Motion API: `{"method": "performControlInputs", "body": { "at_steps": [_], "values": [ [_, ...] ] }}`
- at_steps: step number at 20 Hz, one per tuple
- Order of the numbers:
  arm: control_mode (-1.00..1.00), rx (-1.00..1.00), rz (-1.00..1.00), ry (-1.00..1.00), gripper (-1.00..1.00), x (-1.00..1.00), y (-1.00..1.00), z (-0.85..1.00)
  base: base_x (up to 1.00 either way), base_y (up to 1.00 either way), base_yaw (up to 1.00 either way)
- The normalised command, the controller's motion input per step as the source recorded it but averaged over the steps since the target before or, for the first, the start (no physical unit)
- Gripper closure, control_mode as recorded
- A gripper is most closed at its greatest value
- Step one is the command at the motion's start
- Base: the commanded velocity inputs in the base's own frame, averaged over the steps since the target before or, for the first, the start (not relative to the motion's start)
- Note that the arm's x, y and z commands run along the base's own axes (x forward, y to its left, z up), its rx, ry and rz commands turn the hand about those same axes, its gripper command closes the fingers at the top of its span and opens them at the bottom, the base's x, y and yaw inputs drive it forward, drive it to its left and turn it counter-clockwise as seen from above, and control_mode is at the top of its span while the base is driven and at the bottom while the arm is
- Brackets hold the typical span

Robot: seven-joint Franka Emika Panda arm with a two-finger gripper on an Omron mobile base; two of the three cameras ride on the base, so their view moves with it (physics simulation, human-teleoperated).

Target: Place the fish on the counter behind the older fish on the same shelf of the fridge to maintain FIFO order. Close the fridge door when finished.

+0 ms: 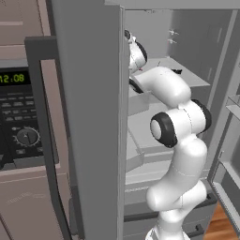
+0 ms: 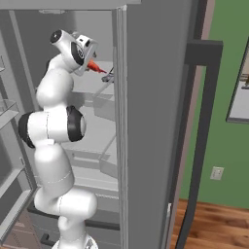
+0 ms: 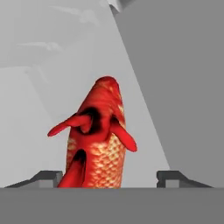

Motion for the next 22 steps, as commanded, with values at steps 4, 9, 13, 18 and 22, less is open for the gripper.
{"method": "performControlInputs", "body": {
  "at_steps": [4,9,13,18,22],
  "values": [
    [-1.0,-0.02,0.01,-0.01,-1.0,-0.14,0.0,-0.24,0.0,0.0,0.0],
    [-1.0,-0.01,0.02,0.0,-1.0,-0.02,0.0,-0.04,0.0,0.0,0.0],
    [-1.0,0.0,0.01,0.0,-1.0,-0.12,0.0,0.1,0.0,0.0,0.0],
    [-1.0,0.0,0.04,0.0,-1.0,-0.44,-0.05,0.04,0.0,0.0,0.0],
    [-1.0,0.0,0.06,0.0,-1.0,-0.41,-0.08,0.0,0.0,0.0,0.0]
  ]
}}
